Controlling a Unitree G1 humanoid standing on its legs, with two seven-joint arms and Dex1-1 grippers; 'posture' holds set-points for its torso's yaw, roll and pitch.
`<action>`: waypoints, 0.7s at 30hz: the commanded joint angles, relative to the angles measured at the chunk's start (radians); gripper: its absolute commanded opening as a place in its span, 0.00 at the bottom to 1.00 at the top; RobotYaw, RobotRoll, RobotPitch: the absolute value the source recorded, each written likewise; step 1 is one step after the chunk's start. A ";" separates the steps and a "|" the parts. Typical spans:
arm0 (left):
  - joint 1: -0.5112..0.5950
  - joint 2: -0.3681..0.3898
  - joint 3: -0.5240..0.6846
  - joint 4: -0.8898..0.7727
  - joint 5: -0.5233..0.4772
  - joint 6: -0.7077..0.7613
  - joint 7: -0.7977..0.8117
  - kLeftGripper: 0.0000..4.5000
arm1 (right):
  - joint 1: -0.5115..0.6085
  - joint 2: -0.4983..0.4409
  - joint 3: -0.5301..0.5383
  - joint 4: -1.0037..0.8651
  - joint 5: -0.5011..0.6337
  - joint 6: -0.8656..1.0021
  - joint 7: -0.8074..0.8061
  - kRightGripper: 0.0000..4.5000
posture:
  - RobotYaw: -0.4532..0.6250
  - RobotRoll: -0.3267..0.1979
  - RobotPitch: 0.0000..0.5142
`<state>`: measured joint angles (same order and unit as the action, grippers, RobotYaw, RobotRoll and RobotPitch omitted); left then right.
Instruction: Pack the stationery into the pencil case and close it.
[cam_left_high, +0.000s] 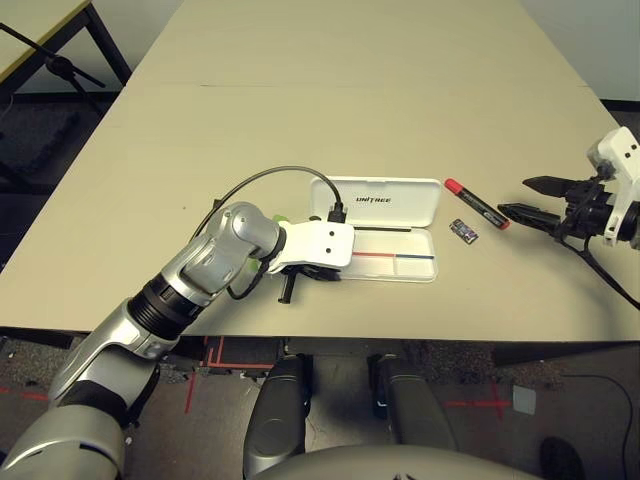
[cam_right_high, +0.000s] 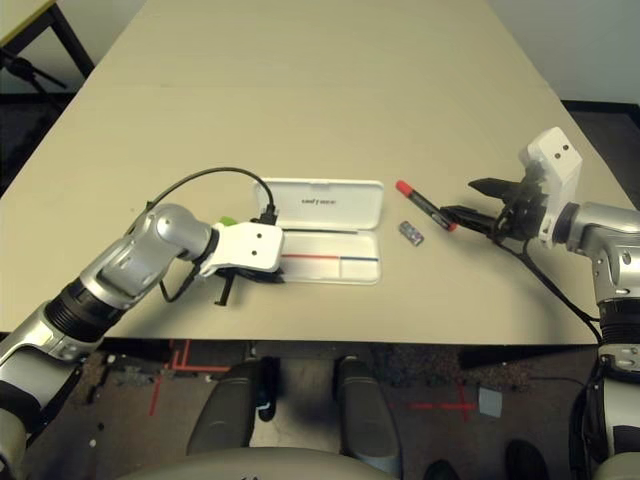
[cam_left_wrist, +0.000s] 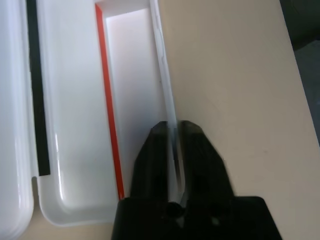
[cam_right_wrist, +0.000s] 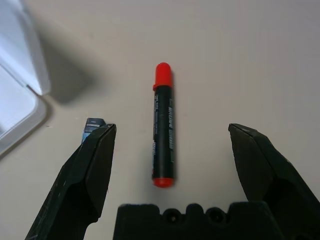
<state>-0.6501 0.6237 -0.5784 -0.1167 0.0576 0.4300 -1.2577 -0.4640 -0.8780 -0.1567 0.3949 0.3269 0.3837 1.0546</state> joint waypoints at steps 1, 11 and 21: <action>0.019 -0.002 -0.011 -0.028 0.000 0.024 -0.010 0.44 | -0.026 0.001 0.030 0.021 -0.026 0.036 -0.007 1.00 | 0.54 0.62 0.34; 0.020 0.025 0.080 -0.157 -0.079 0.162 -0.005 0.99 | -0.165 0.030 0.128 0.124 -0.110 0.092 -0.008 1.00 | 0.57 0.62 0.33; 0.006 0.154 0.267 -0.179 -0.214 0.273 -0.029 0.99 | -0.326 0.069 0.271 0.327 -0.249 0.075 0.041 1.00 | 0.62 0.62 0.31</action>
<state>-0.6499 0.7522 -0.3392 -0.2902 -0.1254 0.6847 -1.2686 -0.7760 -0.8092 0.0887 0.6858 0.1059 0.4627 1.0750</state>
